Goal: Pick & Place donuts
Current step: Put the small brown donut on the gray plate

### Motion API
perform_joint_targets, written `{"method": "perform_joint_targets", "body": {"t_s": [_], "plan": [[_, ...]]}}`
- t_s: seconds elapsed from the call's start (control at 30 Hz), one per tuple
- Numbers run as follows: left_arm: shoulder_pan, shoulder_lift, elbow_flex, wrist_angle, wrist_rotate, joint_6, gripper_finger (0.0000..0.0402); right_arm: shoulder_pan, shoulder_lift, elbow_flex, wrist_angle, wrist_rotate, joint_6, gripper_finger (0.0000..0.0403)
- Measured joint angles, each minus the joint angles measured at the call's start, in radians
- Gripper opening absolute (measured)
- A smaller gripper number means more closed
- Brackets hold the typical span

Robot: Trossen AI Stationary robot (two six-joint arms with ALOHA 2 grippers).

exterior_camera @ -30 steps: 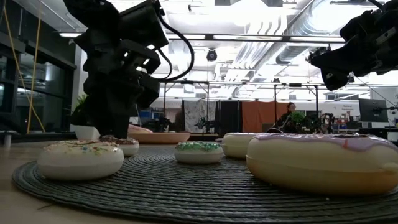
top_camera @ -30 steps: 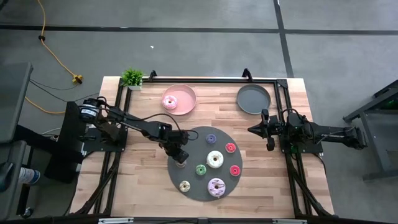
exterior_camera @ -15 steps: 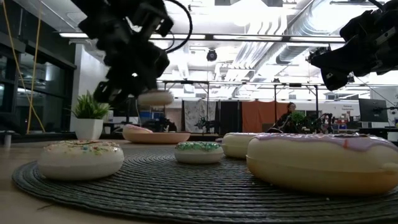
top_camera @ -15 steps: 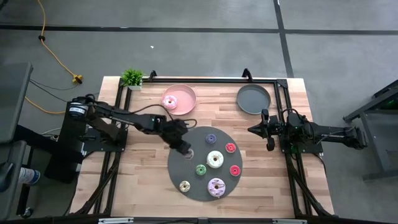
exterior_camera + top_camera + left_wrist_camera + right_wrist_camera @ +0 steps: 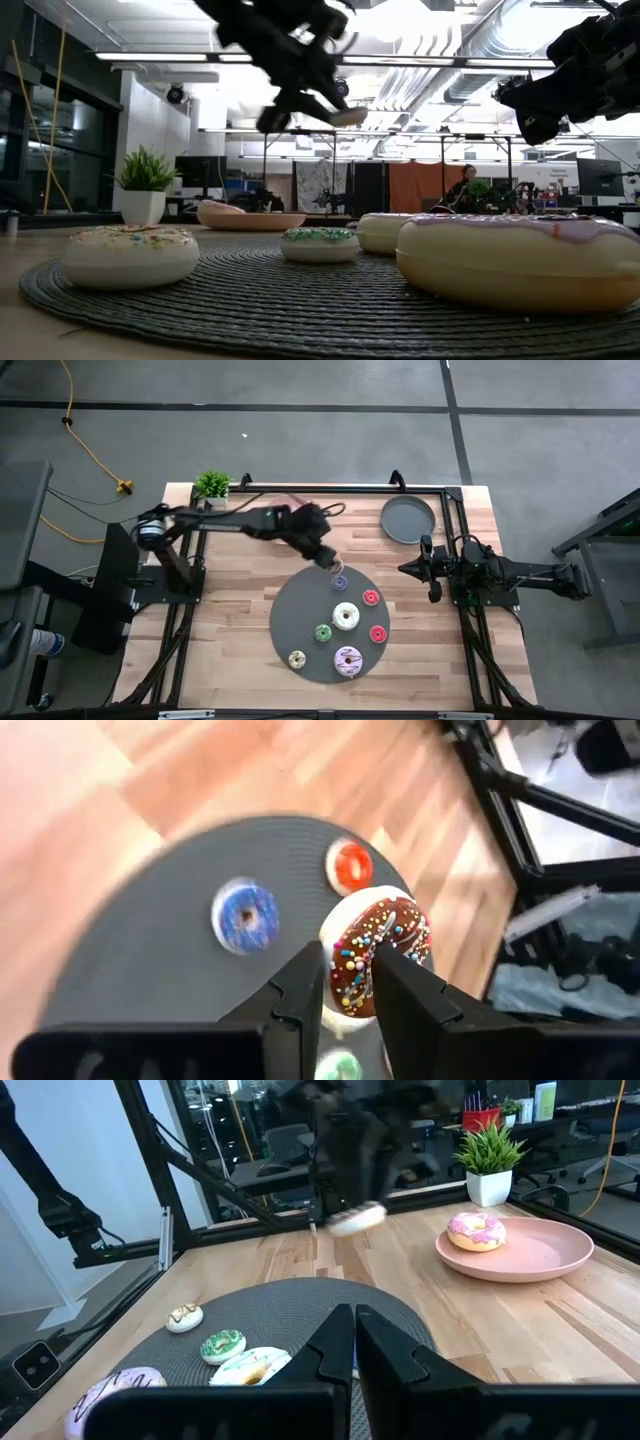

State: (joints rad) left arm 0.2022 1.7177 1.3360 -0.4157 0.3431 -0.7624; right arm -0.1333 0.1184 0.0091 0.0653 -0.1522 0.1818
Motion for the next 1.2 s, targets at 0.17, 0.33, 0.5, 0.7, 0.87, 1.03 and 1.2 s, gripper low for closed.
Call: {"method": "perform_joint_targets", "body": {"t_s": [0.17,0.33,0.5,0.7,0.87,1.03,1.2], "plan": [[0.061,0.143,0.199,-0.037,0.054,0.053,0.0080,0.000,-0.001,0.000,-0.004,0.000,0.000,0.0005],[0.101,0.285,0.366,-0.057,0.058,0.053,0.0080,0.000,-0.001,0.000,-0.004,0.000,0.000,0.0007],[0.128,0.416,0.524,-0.059,0.044,0.029,0.0080,0.000,-0.001,0.000,-0.003,0.000,0.000,0.0008],[0.145,0.559,0.718,-0.056,0.045,-0.002,0.0080,0.000,-0.001,0.000,-0.003,0.000,0.000,0.0007],[0.155,0.659,0.855,-0.076,0.045,-0.014,0.0080,0.000,0.000,0.000,-0.003,0.000,0.000,0.0005],[0.165,0.745,0.975,-0.088,0.036,-0.034,0.0080,0.000,-0.001,0.000,-0.001,0.002,0.000,0.0007],[0.171,0.788,1.019,-0.087,-0.027,-0.094,0.0080,0.000,-0.001,0.000,-0.001,0.004,0.000,0.0008]]}}
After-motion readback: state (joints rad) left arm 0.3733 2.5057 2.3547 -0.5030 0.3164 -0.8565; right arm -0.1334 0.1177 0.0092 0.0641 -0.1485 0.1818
